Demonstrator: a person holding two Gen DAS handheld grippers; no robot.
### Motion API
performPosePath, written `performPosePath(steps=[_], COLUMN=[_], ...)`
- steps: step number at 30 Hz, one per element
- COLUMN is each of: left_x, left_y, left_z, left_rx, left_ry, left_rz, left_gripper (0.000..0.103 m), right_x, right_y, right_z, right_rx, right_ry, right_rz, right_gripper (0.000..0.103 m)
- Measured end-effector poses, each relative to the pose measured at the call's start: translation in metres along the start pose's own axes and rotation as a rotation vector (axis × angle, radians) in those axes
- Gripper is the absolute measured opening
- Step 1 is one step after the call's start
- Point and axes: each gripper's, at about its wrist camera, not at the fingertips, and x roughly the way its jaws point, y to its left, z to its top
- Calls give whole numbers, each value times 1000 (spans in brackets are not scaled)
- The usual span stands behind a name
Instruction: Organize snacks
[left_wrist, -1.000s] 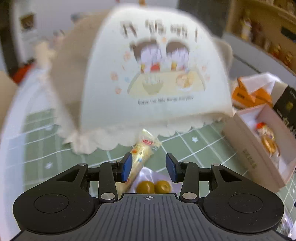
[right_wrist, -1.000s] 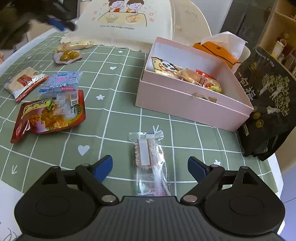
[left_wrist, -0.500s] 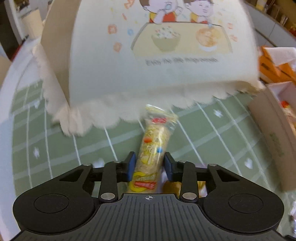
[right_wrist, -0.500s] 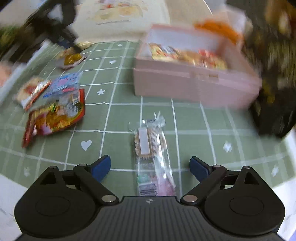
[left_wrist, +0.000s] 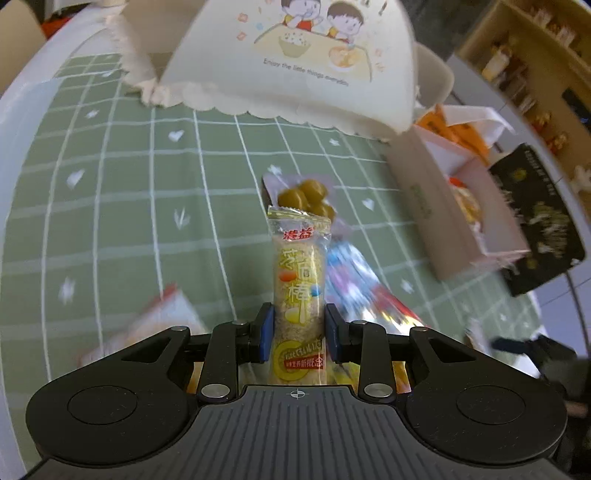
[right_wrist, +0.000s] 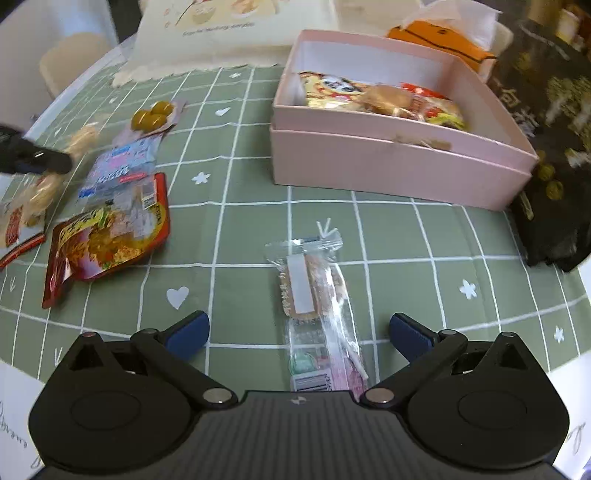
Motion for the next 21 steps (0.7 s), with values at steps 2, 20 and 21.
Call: performPosePath(steps=[2,20,21], left_x=[-19,-65,-65], left_y=[1,5,1], left_z=[-18,-110,-112], left_rx=[-39,-147,-136], left_ry=[-29,-8,-4], left_rz=[-4,-47,-57], left_gripper=[33,33,33], right_x=[-12,29,17], right_y=[13,151,144], right_z=[7,102,97], right_rx=[-56,-257,-252], right_ry=[-64,-25,-40], right_rz=[-26,143,156], right_gripper=[84,59,59])
